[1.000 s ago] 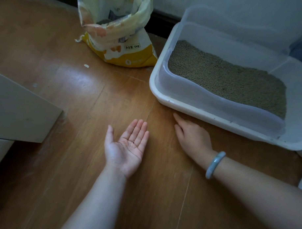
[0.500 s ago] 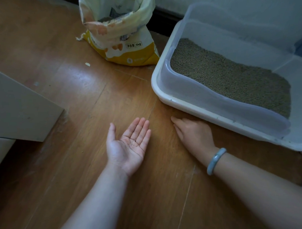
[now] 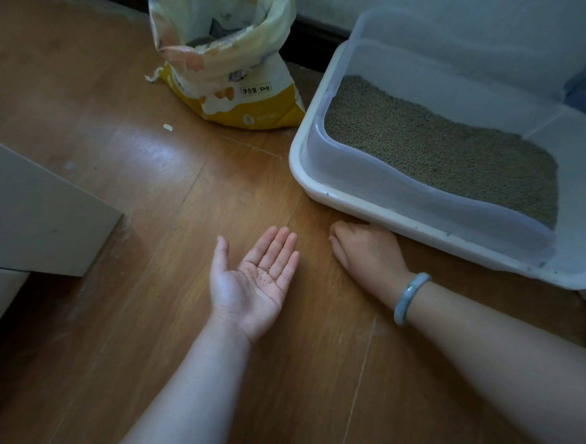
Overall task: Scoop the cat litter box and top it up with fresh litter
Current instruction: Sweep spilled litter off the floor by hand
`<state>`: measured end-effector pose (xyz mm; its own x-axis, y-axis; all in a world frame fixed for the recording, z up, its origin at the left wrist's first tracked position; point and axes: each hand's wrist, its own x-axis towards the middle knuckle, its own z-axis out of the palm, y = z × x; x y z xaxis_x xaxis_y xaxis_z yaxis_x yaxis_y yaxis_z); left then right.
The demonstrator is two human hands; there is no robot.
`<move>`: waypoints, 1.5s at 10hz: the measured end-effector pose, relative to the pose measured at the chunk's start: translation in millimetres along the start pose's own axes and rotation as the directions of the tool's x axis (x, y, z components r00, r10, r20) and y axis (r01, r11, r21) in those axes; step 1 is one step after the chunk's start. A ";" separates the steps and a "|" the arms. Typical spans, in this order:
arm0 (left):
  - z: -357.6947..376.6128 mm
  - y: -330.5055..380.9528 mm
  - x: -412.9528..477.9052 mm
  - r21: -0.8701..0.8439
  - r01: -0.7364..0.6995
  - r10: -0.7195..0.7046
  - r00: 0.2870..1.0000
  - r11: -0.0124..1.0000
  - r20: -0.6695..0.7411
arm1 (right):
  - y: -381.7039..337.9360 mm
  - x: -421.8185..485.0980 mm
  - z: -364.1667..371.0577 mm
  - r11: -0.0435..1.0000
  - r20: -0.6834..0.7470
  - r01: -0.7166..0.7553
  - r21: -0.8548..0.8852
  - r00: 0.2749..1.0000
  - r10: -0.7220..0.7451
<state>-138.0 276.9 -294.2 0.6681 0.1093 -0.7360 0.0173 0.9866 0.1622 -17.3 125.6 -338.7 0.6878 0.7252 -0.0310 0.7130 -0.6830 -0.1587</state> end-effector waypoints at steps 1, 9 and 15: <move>0.7 -0.6 -0.4 0.010 0.003 -0.003 1.000 1.000 0.003 | -16.7 -1.0 -13.4 0.972 0.040 -0.151 0.180 0.989 0.146; -1.0 -1.0 -3.8 -0.017 -0.009 0.009 1.000 1.000 -0.005 | -2.5 -41.4 -9.1 0.928 -0.081 -0.230 0.293 0.961 0.264; 0.1 -3.2 -2.4 -0.021 -0.002 0.002 1.000 1.000 -0.014 | -9.9 -16.0 1.7 1.000 -0.062 0.014 0.021 0.998 -0.013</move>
<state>-139.6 273.5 -292.8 0.6575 0.1130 -0.7450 0.0000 0.9887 0.1500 -35.6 120.9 -338.4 0.6856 0.7273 0.0320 0.7197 -0.6706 -0.1798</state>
